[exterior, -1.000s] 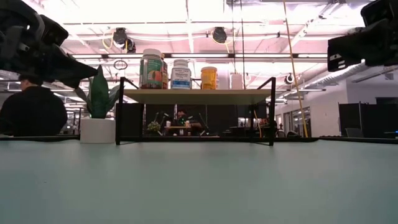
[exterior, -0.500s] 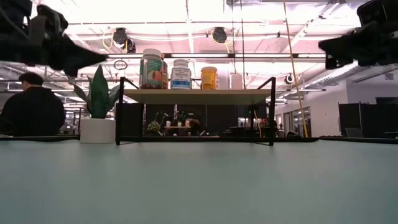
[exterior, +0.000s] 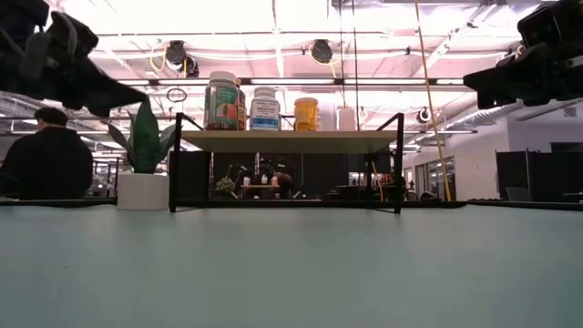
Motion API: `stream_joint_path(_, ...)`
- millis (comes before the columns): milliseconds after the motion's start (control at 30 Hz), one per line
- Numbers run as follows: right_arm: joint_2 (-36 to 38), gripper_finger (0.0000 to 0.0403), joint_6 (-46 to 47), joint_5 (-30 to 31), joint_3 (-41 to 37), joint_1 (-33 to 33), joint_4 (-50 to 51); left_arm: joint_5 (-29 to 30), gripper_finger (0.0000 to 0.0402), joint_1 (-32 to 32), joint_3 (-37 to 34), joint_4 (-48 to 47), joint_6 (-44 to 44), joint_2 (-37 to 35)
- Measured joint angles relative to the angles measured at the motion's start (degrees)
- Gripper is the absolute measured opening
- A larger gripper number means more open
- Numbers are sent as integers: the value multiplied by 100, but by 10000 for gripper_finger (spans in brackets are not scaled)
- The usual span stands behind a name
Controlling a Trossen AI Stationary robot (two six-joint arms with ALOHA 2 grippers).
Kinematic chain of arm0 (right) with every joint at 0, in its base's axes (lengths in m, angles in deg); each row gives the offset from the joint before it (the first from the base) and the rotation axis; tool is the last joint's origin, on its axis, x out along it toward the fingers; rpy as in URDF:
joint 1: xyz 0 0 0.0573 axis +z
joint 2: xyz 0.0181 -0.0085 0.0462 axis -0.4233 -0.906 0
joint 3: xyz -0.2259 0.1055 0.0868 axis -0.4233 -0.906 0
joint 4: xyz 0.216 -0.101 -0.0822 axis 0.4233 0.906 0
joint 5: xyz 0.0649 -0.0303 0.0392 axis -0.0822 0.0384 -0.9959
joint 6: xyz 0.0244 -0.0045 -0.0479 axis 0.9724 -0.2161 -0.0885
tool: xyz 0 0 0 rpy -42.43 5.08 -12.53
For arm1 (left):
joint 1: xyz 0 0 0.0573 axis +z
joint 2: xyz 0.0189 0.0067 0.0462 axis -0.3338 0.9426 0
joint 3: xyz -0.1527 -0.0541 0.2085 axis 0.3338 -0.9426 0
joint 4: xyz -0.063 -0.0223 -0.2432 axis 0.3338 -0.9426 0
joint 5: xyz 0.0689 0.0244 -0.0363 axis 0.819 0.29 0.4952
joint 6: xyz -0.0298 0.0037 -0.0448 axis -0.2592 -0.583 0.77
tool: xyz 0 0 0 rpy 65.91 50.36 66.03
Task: Pick and place medicine bottles onto shelf by color
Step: Return to Home Position
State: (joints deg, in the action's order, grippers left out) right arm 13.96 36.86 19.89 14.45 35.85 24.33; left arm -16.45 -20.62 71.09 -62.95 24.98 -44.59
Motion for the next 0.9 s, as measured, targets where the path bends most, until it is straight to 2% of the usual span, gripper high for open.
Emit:
stream_joint_path(200,-17,0,37,-9,0,0,-4,-212,19,-63,-1,-316,-195,-737)
stream_joint_path(900,-223,0,2,4,0,0,-53,-203,19,-76,-28,-178,-77,-644)
